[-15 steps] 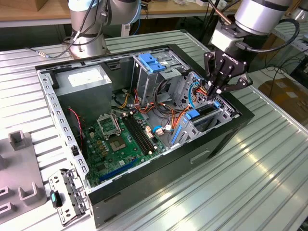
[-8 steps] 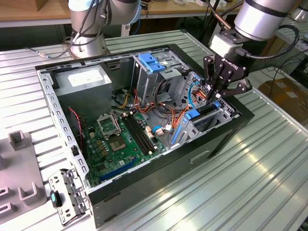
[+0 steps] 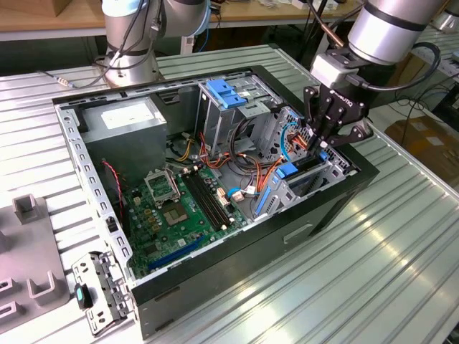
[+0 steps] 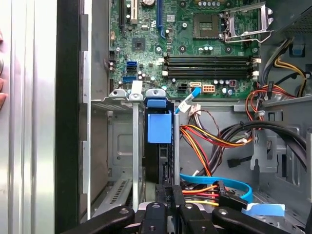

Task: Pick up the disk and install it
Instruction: 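Insert the first disk wire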

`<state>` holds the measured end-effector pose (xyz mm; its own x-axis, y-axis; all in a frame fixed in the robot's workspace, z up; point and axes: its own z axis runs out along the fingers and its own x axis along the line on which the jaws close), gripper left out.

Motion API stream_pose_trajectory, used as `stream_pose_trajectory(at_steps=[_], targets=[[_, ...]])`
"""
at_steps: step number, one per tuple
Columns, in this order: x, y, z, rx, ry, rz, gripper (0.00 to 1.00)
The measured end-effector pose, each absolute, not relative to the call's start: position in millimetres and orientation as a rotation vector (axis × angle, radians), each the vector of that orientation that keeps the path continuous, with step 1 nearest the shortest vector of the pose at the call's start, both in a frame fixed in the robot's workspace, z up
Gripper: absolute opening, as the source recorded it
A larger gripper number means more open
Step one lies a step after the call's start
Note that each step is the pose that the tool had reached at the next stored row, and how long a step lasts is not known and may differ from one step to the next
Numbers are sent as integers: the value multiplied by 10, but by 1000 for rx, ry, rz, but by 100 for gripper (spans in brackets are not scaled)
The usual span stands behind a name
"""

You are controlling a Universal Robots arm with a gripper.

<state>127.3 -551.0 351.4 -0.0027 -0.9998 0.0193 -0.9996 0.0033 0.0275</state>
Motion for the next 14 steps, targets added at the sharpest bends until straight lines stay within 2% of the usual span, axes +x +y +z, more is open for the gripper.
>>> stream_pose_trajectory(at_steps=[14], targets=[[1273, -5510, 3427, 2194, -2202, -9, 16]])
